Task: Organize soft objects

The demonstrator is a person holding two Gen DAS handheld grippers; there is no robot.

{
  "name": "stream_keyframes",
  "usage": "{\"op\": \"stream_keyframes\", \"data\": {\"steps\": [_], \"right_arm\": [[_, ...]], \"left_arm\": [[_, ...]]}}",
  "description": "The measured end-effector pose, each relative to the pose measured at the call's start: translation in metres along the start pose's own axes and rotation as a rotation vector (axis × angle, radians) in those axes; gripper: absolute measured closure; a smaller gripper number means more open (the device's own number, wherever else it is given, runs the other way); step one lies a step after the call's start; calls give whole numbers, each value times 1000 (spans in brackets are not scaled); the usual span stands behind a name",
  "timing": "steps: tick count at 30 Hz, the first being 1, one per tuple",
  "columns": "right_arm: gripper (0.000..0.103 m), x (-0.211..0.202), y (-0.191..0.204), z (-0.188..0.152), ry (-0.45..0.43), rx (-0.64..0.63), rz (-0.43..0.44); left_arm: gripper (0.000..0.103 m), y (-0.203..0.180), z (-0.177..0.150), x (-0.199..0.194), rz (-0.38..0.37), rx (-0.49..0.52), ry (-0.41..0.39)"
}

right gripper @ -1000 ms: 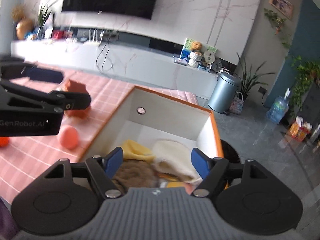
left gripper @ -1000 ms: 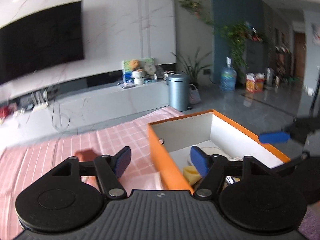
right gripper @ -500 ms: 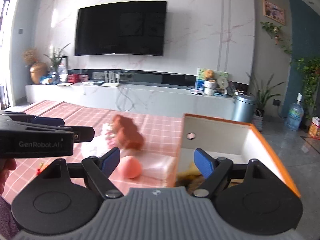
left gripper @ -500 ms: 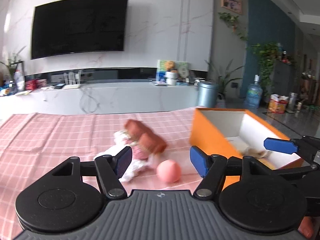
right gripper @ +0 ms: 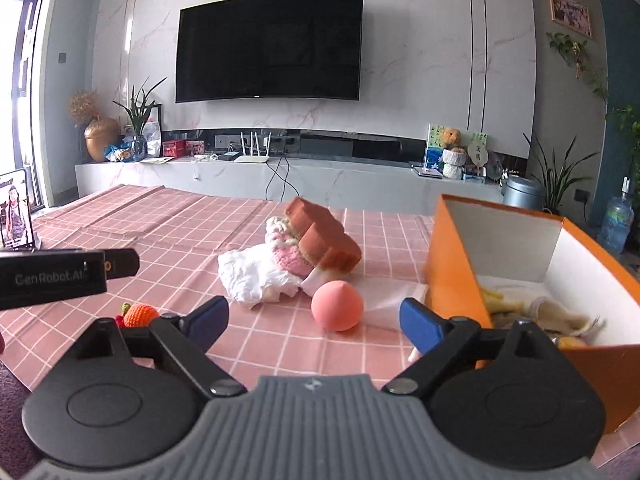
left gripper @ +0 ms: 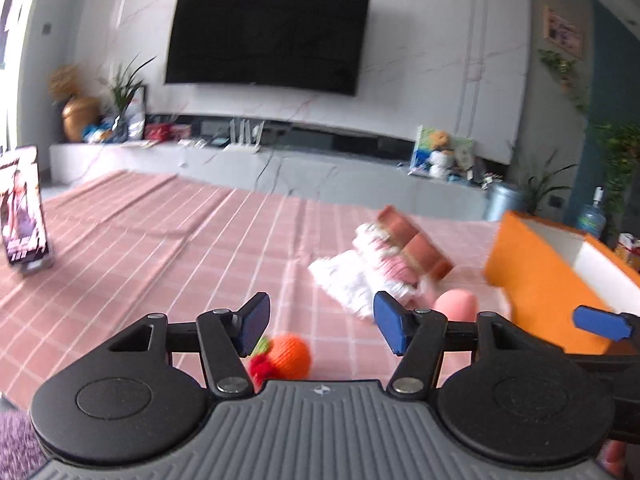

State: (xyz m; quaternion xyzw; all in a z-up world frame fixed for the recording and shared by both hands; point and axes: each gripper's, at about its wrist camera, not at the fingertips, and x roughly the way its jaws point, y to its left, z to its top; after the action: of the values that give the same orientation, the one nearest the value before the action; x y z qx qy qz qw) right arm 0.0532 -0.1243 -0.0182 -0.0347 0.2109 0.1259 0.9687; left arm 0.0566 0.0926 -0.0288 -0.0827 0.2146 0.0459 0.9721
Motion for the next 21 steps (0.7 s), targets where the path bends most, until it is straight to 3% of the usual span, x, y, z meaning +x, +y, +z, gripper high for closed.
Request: {"op": "stream_keyframes", "data": {"steps": [7,11,14,18,20,21], "right_arm": [[15,17,10,-11,19,-27,-3],[18,30,10,-15,43,-8,-6],[18,40,9,-17,54,-1,-2],[19,54,10,-19,75,-19,9],[19,60,8,-20,82,-21,10],[19,63,8,-20,86,-25,7]], "left_arm": [[30,12,-20,17,82,7,29],[30,13,-28,34,78,4,100],[30,12,-31,44,113,28,116],[30,11,-33,54,106,23,158],[41,13,-34,60,102,16,182],[41,14,-34,63,101,11,185]]}}
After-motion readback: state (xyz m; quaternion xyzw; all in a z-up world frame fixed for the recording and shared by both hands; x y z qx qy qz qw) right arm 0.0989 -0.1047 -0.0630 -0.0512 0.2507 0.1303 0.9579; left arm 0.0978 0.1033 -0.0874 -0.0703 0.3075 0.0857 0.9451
